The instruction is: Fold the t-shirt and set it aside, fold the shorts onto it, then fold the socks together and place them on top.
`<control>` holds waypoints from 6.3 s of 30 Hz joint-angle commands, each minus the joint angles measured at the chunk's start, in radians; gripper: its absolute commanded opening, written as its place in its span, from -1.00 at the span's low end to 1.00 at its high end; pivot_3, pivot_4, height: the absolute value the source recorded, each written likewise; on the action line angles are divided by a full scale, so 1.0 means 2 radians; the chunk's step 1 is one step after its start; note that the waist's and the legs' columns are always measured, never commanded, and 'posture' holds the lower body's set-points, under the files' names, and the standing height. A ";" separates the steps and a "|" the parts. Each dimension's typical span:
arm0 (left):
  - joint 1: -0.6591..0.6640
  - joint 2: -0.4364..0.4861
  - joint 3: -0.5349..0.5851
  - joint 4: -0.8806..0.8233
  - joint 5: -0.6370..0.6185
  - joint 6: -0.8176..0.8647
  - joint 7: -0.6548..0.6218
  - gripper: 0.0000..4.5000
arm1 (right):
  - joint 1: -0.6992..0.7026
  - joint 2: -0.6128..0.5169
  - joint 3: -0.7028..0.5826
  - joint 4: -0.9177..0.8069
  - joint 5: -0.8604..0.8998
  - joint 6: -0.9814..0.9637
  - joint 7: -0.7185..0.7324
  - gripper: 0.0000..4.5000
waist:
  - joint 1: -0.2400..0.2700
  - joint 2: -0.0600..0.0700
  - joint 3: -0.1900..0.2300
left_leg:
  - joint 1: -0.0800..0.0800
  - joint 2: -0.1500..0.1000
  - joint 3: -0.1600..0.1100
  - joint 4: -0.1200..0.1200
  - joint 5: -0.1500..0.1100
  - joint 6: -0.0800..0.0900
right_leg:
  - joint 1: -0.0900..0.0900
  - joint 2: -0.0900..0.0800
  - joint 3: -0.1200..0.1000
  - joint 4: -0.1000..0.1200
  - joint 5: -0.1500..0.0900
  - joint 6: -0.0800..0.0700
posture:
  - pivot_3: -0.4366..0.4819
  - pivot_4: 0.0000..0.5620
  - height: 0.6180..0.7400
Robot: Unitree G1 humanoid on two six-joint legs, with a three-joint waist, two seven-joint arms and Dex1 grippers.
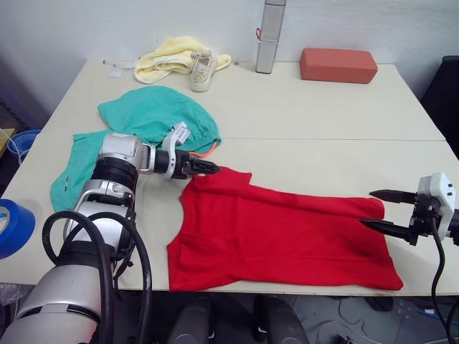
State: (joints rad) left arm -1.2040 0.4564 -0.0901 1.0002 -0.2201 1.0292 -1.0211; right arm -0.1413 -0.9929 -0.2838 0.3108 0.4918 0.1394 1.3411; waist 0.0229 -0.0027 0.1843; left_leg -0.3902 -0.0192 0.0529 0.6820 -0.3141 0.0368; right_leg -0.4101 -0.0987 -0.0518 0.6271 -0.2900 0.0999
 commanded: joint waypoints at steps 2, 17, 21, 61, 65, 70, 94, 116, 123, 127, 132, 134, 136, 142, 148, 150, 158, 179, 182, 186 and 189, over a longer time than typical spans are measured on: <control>-0.011 -0.001 0.000 0.008 0.007 -0.002 -0.007 1.00 | 0.002 0.007 -0.018 -0.017 0.005 0.001 -0.005 0.98 | 0.000 0.000 0.000 | 0.000 0.000 0.000 0.000 0.000 0.000 | 0.000 0.000 0.000 0.000 0.000 0.000 | -0.05 -0.47 1.00; -0.021 -0.059 0.045 0.056 0.009 -0.039 0.037 0.74 | -0.019 0.010 -0.005 0.002 -0.009 -0.005 0.003 1.00 | 0.002 0.000 0.000 | 0.000 0.000 0.000 0.000 0.000 0.000 | 0.000 0.000 0.000 0.000 0.000 0.000 | -0.05 -0.47 1.00; -0.011 -0.062 0.044 0.049 0.015 -0.058 0.041 0.16 | -0.020 0.011 -0.006 0.008 -0.016 -0.011 0.003 1.00 | 0.001 0.000 0.000 | 0.000 0.000 0.000 0.000 0.000 0.000 | 0.000 0.000 -0.001 0.000 0.000 0.000 | -0.05 -0.47 1.00; 0.136 -0.042 0.048 -0.173 -0.025 -0.181 -0.040 -1.00 | -0.229 -0.023 0.105 0.249 -0.136 0.033 0.106 -0.99 | -0.001 0.000 0.000 | 0.000 0.000 0.002 0.000 0.000 0.000 | -0.001 0.000 0.000 0.000 0.000 0.000 | -0.05 -0.47 1.00; 0.142 -0.038 0.048 -0.179 -0.027 -0.182 -0.042 -1.00 | -0.225 -0.026 0.091 0.238 -0.127 0.021 0.100 -0.99 | -0.001 0.000 0.000 | 0.000 0.000 0.002 0.000 0.000 0.000 | -0.001 0.000 0.000 0.000 0.000 0.000 | -0.05 -0.47 1.00; 0.148 -0.039 0.049 -0.190 -0.032 -0.182 -0.041 -1.00 | -0.243 -0.037 0.090 0.250 -0.136 0.036 0.092 -0.82 | -0.001 0.000 0.000 | 0.000 0.000 0.002 0.000 0.000 0.000 | -0.001 0.000 0.000 0.000 0.000 0.000 | -0.05 -0.47 1.00; 0.167 -0.043 0.040 -0.221 -0.038 -0.178 -0.039 -1.00 | -0.269 -0.010 0.120 0.301 -0.180 0.012 0.078 -0.23 | -0.002 0.000 0.000 | 0.000 0.000 0.002 0.000 0.000 0.000 | -0.001 0.000 0.000 0.000 0.000 0.000 | -0.05 -0.47 1.00; 0.266 -0.017 0.082 -0.349 -0.087 -0.291 -0.081 -1.00 | -0.096 0.005 -0.002 0.136 -0.080 -0.199 0.079 -1.00 | -0.001 0.000 0.000 | 0.001 0.000 0.002 0.000 0.000 0.000 | 0.000 0.000 0.000 0.000 0.000 0.000 | -0.05 -0.47 1.00; 0.332 0.015 0.056 -0.343 -0.044 -0.458 -0.130 -1.00 | -0.048 0.012 -0.007 0.156 -0.092 -0.300 0.063 -1.00 | -0.002 0.000 0.000 | 0.002 0.000 0.002 0.000 0.000 0.000 | 0.000 0.000 0.001 -0.002 0.000 0.000 | -0.05 -0.47 1.00; 0.348 0.022 0.037 -0.319 -0.016 -0.538 -0.137 -1.00 | -0.049 0.019 0.003 0.185 -0.103 -0.338 0.048 -1.00 | -0.003 0.000 0.000 | 0.002 0.000 0.002 0.000 0.000 0.000 | 0.001 -0.001 0.002 -0.002 0.000 0.000 | -0.05 -0.47 1.00; 0.354 0.020 0.032 -0.287 -0.004 -0.597 -0.134 -1.00 | -0.060 0.031 0.011 0.208 -0.112 -0.369 0.035 -1.00 | -0.005 0.000 0.000 | 0.002 0.000 0.002 0.000 -0.001 0.000 | 0.001 -0.001 0.004 -0.002 0.000 0.000 | -0.05 -0.47 1.00; 0.353 0.017 0.036 -0.279 -0.004 -0.608 -0.127 -1.00 | -0.064 0.034 0.014 0.208 -0.108 -0.370 0.033 -1.00 | -0.007 0.000 0.000 | 0.002 0.001 0.001 0.000 -0.001 0.000 | 0.001 -0.001 0.004 -0.002 0.000 0.000 | -0.05 -0.47 1.00; 0.345 0.014 0.040 -0.269 -0.009 -0.616 -0.123 -1.00 | -0.076 0.036 0.013 0.210 -0.106 -0.374 0.023 -1.00 | -0.009 0.000 0.000 | 0.002 0.001 0.001 0.000 -0.001 0.000 | 0.001 -0.001 0.004 -0.002 0.000 0.000 | -0.05 -0.47 1.00; 0.291 -0.004 0.060 -0.247 -0.039 -0.574 -0.100 -1.00 | -0.125 0.039 0.010 0.223 -0.100 -0.359 0.004 -1.00 | -0.011 0.000 0.000 | 0.001 0.001 0.001 0.000 -0.001 0.000 | 0.001 -0.001 0.003 -0.002 0.000 0.000 | -0.05 -0.47 1.00; 0.247 -0.016 0.068 -0.196 -0.029 -0.589 -0.074 -1.00 | -0.150 0.043 0.016 0.241 -0.111 -0.375 -0.013 -1.00 | -0.012 0.000 0.000 | 0.001 0.000 0.001 0.000 -0.001 0.000 | 0.001 -0.001 0.001 0.000 0.000 0.000 | -0.05 -0.47 1.00; 0.240 -0.017 0.069 -0.175 -0.025 -0.606 -0.071 -1.00 | -0.154 0.044 0.019 0.247 -0.115 -0.384 -0.018 -1.00 | -0.012 0.000 0.000 | 0.001 0.001 0.001 0.000 -0.001 0.000 | 0.001 -0.001 0.001 0.000 0.000 0.000 | -0.05 -0.47 1.00; 0.270 -0.006 0.064 -0.171 -0.026 -0.662 -0.105 -1.00 | -0.125 0.042 0.008 0.237 -0.105 -0.397 -0.022 -1.00 | -0.012 0.000 0.000 | 0.001 0.001 0.001 0.000 -0.001 0.000 | 0.001 -0.001 0.001 -0.001 0.000 0.000 | -0.05 -0.47 1.00; 0.344 0.020 0.049 -0.218 -0.030 -0.718 -0.184 -1.00 | -0.012 0.038 0.011 0.178 -0.099 -0.484 -0.041 -1.00 | -0.012 0.001 0.000 | 0.001 0.001 0.001 0.000 -0.001 0.001 | 0.001 -0.001 0.003 -0.003 0.000 0.000 | -0.05 -0.47 1.00; 0.347 0.027 0.041 -0.218 -0.027 -0.722 -0.197 -1.00 | 0.012 0.039 0.009 0.158 -0.090 -0.478 -0.041 -1.00 | -0.012 0.001 0.000 | 0.001 0.001 0.001 0.000 -0.001 0.001 | 0.001 -0.001 0.003 -0.003 0.000 0.000 | -0.05 -0.47 1.00; 0.350 0.032 0.035 -0.217 -0.020 -0.739 -0.198 -0.61 | 0.040 0.040 0.005 0.129 -0.067 -0.447 -0.035 -1.00 | -0.012 0.001 0.000 | 0.001 0.001 0.001 0.000 -0.001 0.001 | 0.001 -0.002 0.003 -0.003 0.000 0.000 | -0.05 -0.47 1.00; 0.353 0.037 0.033 -0.222 -0.024 -0.743 -0.205 -0.15 | 0.054 0.035 0.005 0.110 -0.061 -0.438 -0.031 -0.58 | -0.012 0.001 0.000 | 0.001 0.001 0.001 0.000 -0.001 0.001 | 0.001 -0.002 0.003 -0.003 0.000 0.000 | -0.05 -0.47 1.00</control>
State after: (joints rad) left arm -0.5051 0.5160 -0.0200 0.5945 -0.2638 -0.4386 -1.4207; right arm -0.0431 -0.8995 -0.2440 0.5698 0.3425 -0.7425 1.2745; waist -0.0018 -0.0016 0.1835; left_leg -0.3873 -0.0175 0.0540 0.6813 -0.3164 0.0385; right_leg -0.4082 -0.1026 -0.0456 0.6215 -0.2900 0.0997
